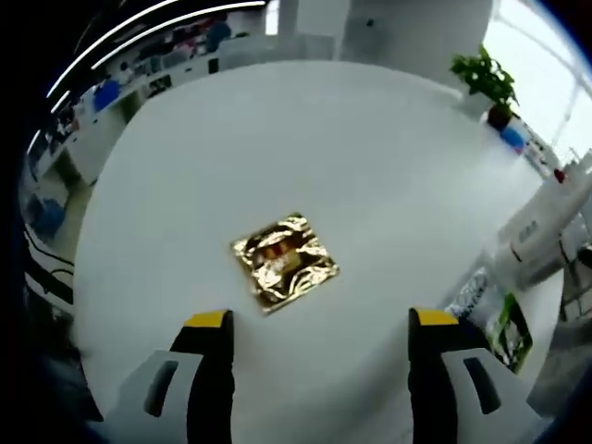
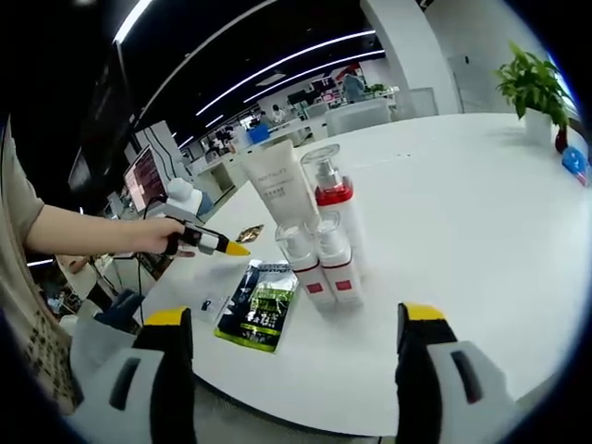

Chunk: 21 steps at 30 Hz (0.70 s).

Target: Arrange the skincare products in the storage area until every visible bottle or jar stands upright without overlapping.

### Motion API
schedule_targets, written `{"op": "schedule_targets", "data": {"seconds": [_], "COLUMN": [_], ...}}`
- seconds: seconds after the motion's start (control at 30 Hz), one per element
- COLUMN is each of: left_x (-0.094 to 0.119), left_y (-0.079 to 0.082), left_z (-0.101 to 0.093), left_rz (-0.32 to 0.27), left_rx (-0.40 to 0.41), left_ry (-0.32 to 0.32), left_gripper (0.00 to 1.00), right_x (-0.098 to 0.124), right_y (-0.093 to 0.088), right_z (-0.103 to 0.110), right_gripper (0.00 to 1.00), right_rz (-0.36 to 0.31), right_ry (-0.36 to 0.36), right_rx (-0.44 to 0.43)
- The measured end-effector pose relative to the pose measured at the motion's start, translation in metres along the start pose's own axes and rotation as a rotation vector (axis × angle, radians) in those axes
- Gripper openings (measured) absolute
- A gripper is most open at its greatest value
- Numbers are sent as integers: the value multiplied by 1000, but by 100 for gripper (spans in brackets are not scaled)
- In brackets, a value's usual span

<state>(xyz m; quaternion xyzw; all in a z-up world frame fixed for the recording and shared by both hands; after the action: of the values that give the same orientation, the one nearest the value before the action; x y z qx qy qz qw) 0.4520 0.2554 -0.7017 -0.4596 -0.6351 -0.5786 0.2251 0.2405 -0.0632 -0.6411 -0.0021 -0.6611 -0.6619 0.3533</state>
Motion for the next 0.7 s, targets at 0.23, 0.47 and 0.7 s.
{"op": "schedule_targets", "data": {"seconds": [0.23, 0.47, 0.7], "left_x": [-4, -11, -18], "left_y": [9, 20, 29], "left_z": [1, -2, -2], "left_rz": [-4, -5, -39], "left_rx": [8, 60, 124], "left_ry": [31, 74, 131], "left_gripper": [68, 65, 60], "right_x": [0, 0, 0], "right_y": [1, 1, 2], "right_z": [0, 0, 1], "right_gripper": [91, 90, 91], "right_rz": [-3, -4, -9], "right_ry": [-1, -3, -5], "right_rx": [-8, -17, -20]}}
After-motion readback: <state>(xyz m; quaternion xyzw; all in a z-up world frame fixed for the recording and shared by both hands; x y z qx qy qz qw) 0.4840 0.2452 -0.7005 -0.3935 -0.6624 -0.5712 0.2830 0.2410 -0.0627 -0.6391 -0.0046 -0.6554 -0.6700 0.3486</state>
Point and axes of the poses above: the point that each gripper's makers call its tool centre point, and the gripper's own axes: x roughly backward along the fingers, z roughly to its left, y roughly out of its top, the point moved 9 cm from there along x, roughly backward along the fingers, and after that the axes turned 15 degrees about x, right-handed, at the moved point
